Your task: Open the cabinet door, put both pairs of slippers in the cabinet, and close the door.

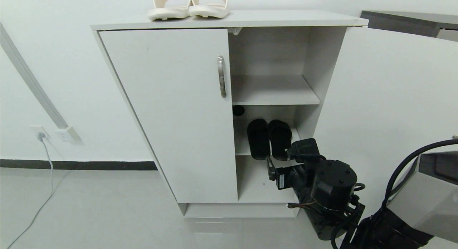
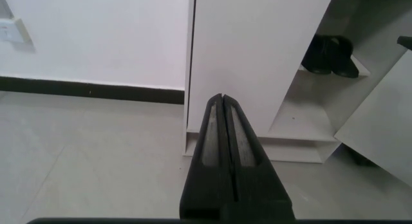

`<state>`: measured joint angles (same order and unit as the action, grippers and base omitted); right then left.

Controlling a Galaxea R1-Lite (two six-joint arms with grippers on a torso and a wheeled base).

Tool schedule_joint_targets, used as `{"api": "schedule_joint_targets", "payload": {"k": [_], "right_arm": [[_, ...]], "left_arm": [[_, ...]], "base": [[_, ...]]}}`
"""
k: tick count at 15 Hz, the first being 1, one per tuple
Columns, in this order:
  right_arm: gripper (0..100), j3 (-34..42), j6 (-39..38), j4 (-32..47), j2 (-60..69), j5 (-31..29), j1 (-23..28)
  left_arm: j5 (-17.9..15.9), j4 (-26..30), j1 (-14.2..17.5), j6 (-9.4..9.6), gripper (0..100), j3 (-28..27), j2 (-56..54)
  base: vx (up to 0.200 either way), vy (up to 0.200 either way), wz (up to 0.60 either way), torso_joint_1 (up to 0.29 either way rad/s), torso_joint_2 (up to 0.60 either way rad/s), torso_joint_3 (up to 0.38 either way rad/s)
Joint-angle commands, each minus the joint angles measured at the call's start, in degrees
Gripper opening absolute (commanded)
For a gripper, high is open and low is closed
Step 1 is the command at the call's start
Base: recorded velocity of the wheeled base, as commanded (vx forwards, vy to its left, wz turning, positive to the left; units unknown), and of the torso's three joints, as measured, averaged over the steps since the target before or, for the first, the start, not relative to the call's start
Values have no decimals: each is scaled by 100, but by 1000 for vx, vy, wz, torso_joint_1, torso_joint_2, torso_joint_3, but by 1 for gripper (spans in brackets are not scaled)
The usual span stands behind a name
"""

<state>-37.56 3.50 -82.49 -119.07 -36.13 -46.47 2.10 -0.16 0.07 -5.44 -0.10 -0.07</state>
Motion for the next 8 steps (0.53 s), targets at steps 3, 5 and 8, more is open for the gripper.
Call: {"api": "schedule_joint_targets", "payload": {"k": [3,5,8], "right_arm": [[100,-15,2,5,-20,1,15],[100,-23,10,23,-20,1,15],[100,-41,46,32,-20,1,15]], "left_arm": [[10,-2,1,-10,0,1,7],[10,-2,1,-10,0,1,7],[10,-2,1,-1,0,1,7]], "base": [[0,0,0,1,2,136],[0,0,0,0,0,0],[0,0,0,0,0,0]]}}
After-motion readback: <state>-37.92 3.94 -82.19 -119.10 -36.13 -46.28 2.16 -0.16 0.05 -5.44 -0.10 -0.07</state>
